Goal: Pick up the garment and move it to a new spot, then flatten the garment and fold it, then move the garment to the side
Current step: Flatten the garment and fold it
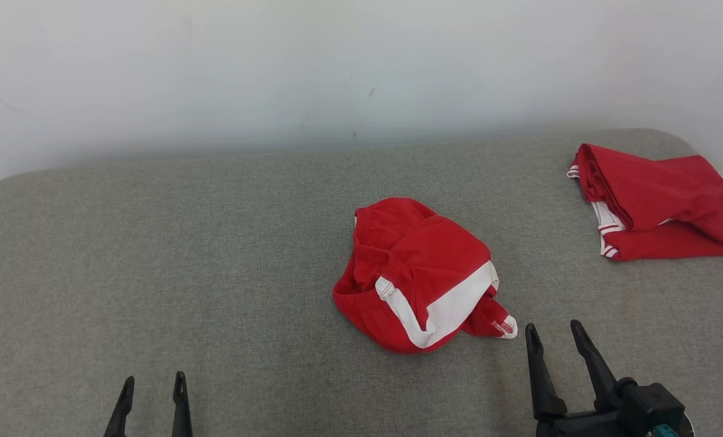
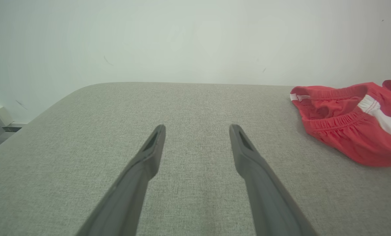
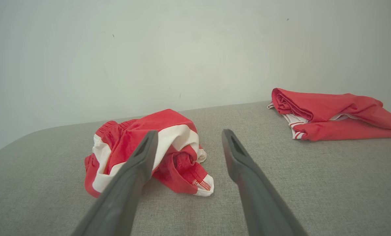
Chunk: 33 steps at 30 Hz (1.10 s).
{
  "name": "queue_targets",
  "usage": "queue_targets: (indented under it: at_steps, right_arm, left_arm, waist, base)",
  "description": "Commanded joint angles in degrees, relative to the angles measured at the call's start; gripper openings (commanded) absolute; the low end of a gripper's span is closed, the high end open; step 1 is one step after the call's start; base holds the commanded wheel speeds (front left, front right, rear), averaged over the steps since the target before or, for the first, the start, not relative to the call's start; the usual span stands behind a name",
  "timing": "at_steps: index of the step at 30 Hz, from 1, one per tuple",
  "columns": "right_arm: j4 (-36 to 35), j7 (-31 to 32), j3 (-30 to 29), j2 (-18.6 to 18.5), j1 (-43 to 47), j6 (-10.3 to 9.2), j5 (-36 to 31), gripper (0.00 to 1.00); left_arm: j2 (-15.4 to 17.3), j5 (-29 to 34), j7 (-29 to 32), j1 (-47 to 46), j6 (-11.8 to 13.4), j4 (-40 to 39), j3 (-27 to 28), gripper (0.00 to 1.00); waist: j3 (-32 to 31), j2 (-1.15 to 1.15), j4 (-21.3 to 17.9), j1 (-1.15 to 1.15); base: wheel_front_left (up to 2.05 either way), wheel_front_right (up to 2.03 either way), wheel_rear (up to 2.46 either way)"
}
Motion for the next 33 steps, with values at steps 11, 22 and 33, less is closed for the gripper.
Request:
queue_targets:
  at_steps: [11,22,33]
  right_arm:
    - [-0.12,0.0,0.05,0.11,0.42,-0.16,-0.56,1.0]
    - [-0.2,0.0,0.31,0.11,-0.17,-0.16,-0.52,1.0]
    - [-0.23,0.0,0.62,0.11,-2.46,-0.16,0.57,1.0]
  left_arm:
    - [-0.1,-0.25,-0.17,0.42,0.06,-0.09,0.08,1.0]
    - [-0.09,0.04,-0.17,-0.68,-0.34,0.28,0.7,1.0]
    - [0.37,1.77,-0.17,-9.7,-2.25,1.8,-2.36,1.0]
  waist:
    - [-0.05,0.0,0.02,0.0]
    - [0.68,0.0,-0.37,0.0]
    - [3.82,0.0,-3.48,0.0]
  base:
    - [0.0,0.0,0.0]
    - [0.0,0.0,0.0]
    - [0.0,0.0,0.0]
